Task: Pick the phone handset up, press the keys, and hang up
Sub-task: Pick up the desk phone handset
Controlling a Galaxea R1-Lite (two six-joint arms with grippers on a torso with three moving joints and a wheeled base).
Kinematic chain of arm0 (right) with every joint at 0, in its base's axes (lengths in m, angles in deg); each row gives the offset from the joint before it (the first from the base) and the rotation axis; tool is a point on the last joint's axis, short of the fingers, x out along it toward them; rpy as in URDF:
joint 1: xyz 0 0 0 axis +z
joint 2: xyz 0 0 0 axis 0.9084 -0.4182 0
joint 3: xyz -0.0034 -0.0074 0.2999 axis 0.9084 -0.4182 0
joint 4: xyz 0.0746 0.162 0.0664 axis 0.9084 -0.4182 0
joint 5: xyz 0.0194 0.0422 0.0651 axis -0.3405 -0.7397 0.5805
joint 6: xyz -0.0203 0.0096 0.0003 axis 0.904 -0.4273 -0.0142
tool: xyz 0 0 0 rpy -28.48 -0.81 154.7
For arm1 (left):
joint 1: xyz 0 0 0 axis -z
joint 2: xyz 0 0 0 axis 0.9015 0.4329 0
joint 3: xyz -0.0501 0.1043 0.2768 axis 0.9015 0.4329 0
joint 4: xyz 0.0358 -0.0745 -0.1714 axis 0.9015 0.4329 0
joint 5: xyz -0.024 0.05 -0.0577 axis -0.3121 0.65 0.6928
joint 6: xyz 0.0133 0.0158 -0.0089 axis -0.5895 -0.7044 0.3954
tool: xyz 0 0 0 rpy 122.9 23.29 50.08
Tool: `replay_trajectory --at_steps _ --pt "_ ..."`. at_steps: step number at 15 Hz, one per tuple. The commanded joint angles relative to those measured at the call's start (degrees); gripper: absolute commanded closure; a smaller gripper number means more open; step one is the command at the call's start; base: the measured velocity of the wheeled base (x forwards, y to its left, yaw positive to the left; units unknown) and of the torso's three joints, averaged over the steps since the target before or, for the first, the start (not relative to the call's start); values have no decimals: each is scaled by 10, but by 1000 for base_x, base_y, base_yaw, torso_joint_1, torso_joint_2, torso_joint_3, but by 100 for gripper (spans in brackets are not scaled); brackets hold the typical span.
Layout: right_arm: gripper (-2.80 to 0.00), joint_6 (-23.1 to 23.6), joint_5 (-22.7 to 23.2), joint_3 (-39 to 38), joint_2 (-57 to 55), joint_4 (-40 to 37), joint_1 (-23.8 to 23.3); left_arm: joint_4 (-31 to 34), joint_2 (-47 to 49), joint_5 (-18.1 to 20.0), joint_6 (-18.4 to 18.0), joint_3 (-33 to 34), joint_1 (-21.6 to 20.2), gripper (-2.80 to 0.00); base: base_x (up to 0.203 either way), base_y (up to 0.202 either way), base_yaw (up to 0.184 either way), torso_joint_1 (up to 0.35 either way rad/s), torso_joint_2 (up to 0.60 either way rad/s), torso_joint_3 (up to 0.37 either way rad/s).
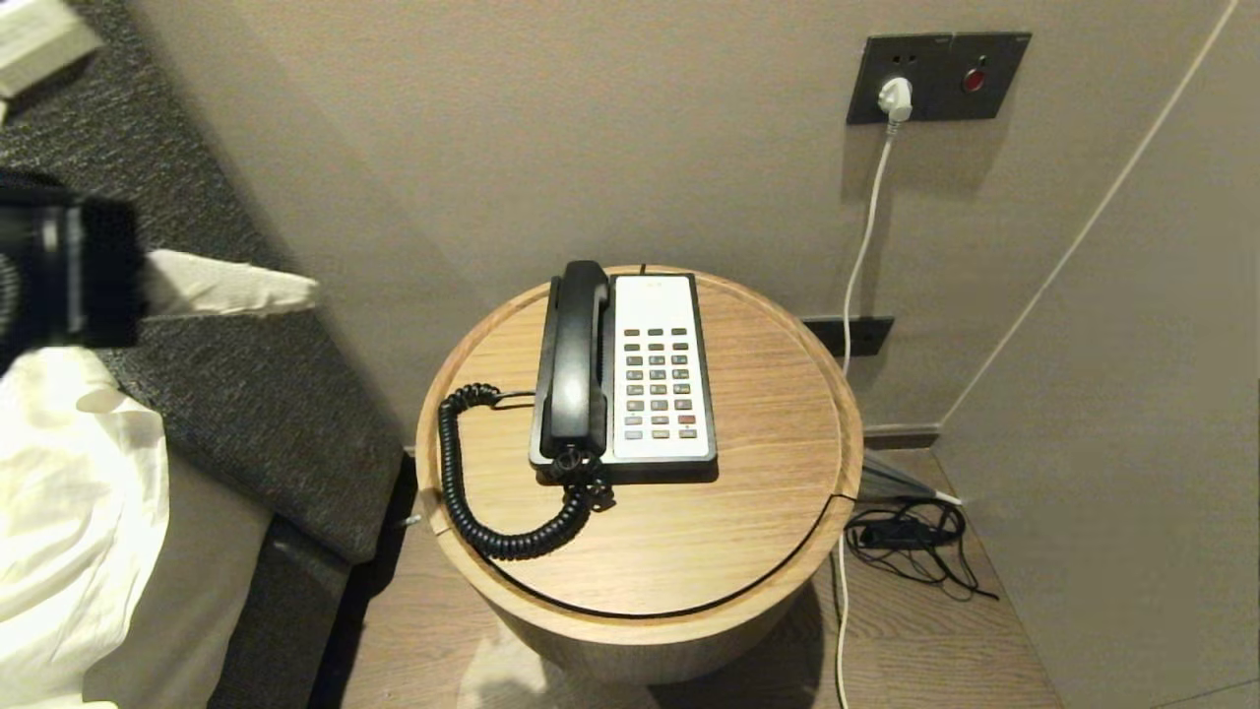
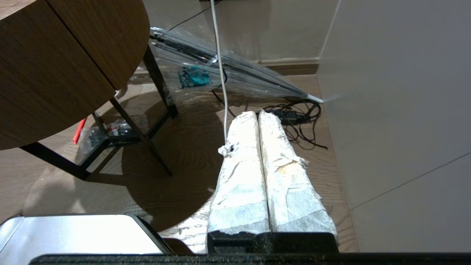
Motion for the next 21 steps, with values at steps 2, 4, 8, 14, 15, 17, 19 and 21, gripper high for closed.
replay_trajectory --at_steps 2,4,8,14,15,17,19,21 --pt "0 0 0 0 0 0 0 9 140 -67 5 -93 98 0 0 0 0 0 0 0" --pt "0 0 0 0 0 0 0 14 170 -167 3 -120 150 0 0 0 0 0 0 0" --pt "0 0 0 0 0 0 0 14 194 -217 2 -136 169 0 0 0 0 0 0 0" --pt "0 0 0 0 0 0 0 13 235 -247 -6 -161 203 -280 0 0 0 0 0 0" --pt "0 0 0 0 0 0 0 13 242 -250 -6 -164 206 -280 0 0 0 0 0 0" --pt "0 0 0 0 0 0 0 11 254 -268 -6 -165 215 -280 0 0 0 0 0 0" --pt "0 0 0 0 0 0 0 11 267 -296 -8 -165 225 -280 0 0 0 0 0 0" --pt "0 0 0 0 0 0 0 12 278 -298 -8 -165 227 -280 0 0 0 0 0 0"
